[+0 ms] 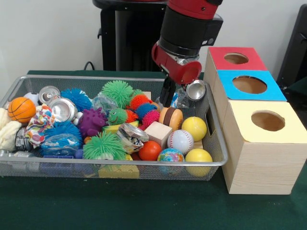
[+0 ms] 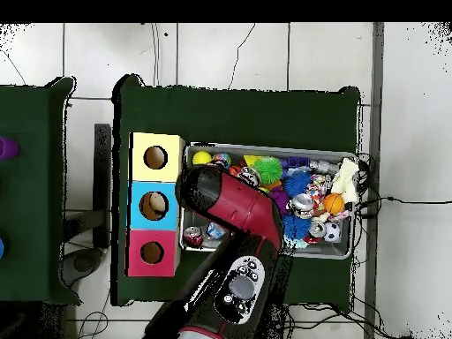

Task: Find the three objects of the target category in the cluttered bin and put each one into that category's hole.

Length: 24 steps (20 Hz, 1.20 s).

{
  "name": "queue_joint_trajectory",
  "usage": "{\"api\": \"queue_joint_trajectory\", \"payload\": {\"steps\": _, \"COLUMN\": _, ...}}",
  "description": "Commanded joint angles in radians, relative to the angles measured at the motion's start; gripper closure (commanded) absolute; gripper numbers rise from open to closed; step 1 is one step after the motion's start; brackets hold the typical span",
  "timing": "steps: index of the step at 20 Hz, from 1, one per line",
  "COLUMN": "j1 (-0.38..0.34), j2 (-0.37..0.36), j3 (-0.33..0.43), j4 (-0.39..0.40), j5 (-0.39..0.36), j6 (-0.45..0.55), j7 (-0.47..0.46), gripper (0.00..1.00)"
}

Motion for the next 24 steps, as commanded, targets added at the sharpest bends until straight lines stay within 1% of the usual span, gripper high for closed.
{"api": "queue_joint_trajectory", "payload": {"steps": 1, "j1": -0.056, "j2": 0.003, "j3": 0.167, "j4": -0.039, "j5": -0.076, "j6": 0.096, "j7": -0.041, "gripper": 1.0}}
{"api": "queue_joint_trajectory", "payload": {"steps": 5, "j1": -0.068, "j2": -0.01, "j3": 0.18, "j4": -0.028, "j5": -0.098, "j6": 0.094, "j7": -0.039, "gripper": 1.0}}
{"api": "queue_joint_trajectory", "payload": {"steps": 9, "j1": -0.087, "j2": -0.019, "j3": 0.203, "j4": 0.001, "j5": -0.125, "j6": 0.064, "j7": -0.05, "gripper": 1.0}}
{"api": "queue_joint_trajectory", "payload": {"steps": 14, "j1": -0.141, "j2": -0.03, "j3": 0.262, "j4": 0.069, "j5": -0.168, "j6": -0.041, "j7": -0.082, "gripper": 1.0}}
{"api": "queue_joint_trajectory", "payload": {"steps": 16, "j1": -0.16, "j2": -0.032, "j3": 0.276, "j4": 0.068, "j5": -0.187, "j6": -0.052, "j7": -0.084, "gripper": 1.0}}
{"api": "queue_joint_trajectory", "payload": {"steps": 24, "j1": -0.254, "j2": -0.048, "j3": 0.328, "j4": 0.045, "j5": -0.267, "j6": -0.017, "j7": -0.124, "gripper": 1.0}}
